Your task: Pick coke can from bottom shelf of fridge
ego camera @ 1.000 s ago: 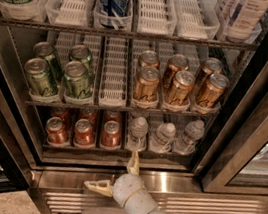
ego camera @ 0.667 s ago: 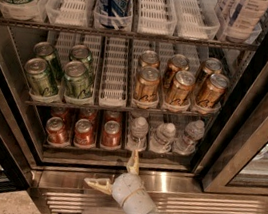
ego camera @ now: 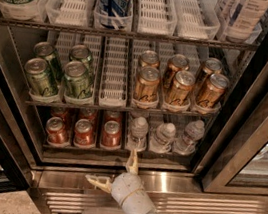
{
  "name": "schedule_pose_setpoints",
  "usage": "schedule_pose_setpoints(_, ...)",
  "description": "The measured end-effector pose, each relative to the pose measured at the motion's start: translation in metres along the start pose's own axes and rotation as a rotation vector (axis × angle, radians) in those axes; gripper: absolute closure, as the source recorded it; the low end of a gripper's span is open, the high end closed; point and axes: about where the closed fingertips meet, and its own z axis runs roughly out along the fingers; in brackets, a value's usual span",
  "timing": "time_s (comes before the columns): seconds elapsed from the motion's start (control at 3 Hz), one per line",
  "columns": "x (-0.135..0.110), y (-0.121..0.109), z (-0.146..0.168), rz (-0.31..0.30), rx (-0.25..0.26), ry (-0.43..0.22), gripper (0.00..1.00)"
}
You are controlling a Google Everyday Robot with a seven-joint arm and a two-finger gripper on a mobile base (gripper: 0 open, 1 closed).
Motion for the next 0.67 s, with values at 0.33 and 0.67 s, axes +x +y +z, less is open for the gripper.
schedule_pose_setpoints(0.33, 0.0, -0.0001, 0.0004, 0.001, 0.001, 0.0, 0.08)
schedule_pose_setpoints(0.67, -0.0008, 0.0005, 0.0077, 0.005, 0.013, -0.017, 0.1)
